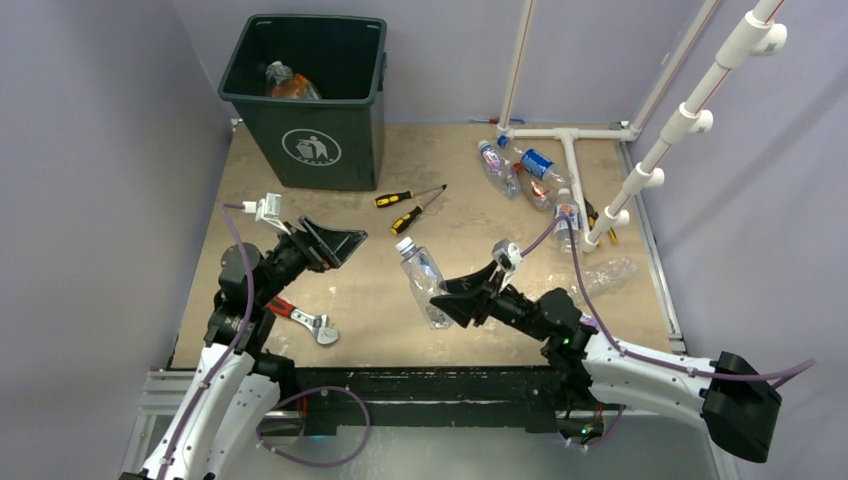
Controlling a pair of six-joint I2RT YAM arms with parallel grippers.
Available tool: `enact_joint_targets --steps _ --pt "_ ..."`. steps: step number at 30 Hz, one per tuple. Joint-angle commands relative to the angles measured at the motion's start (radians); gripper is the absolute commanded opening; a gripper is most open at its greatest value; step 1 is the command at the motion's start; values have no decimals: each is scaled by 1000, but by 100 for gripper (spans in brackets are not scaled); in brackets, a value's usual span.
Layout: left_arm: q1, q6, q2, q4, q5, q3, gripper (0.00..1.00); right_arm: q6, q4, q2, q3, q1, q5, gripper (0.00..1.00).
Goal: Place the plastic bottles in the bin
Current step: Pick up the plastic bottle at the center of the board.
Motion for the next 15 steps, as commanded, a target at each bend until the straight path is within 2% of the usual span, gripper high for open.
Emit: enact_joint_targets --steps 1,11,15 --pt "-10 11 7 134 118 7 96 -11 86 14 4 4 -43 36" --pt "-51 14 49 258 169 2 96 16 97 -17 -7 7 -26 33" --pt "-166 96 105 252 159 38 99 12 94 -9 -6 13 -28 33"
